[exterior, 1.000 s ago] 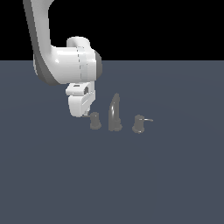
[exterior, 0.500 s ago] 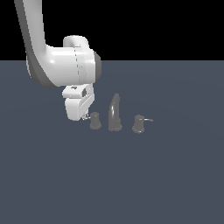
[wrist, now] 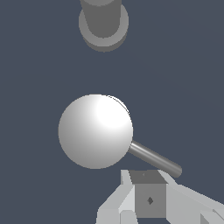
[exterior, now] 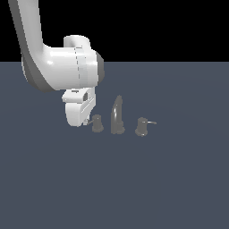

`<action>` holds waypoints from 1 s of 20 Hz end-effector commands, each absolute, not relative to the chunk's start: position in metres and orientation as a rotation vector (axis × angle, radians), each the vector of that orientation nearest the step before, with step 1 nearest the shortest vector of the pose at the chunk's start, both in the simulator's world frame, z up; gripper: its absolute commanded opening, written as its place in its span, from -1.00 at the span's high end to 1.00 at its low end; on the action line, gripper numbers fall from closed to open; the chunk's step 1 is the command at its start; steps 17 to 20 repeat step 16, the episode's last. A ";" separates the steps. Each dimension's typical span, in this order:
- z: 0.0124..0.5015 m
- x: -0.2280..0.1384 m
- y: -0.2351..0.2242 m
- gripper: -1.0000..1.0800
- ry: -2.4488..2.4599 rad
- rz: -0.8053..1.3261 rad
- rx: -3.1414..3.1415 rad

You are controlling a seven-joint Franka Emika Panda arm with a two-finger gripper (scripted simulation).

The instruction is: Turn on the faucet by rotating a designated handle.

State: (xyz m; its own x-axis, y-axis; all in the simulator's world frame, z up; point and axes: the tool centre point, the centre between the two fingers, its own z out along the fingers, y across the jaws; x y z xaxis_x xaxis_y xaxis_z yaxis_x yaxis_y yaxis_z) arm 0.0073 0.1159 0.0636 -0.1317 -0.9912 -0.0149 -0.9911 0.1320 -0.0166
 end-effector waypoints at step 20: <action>0.064 -0.011 0.050 1.00 2.375 0.000 -2.056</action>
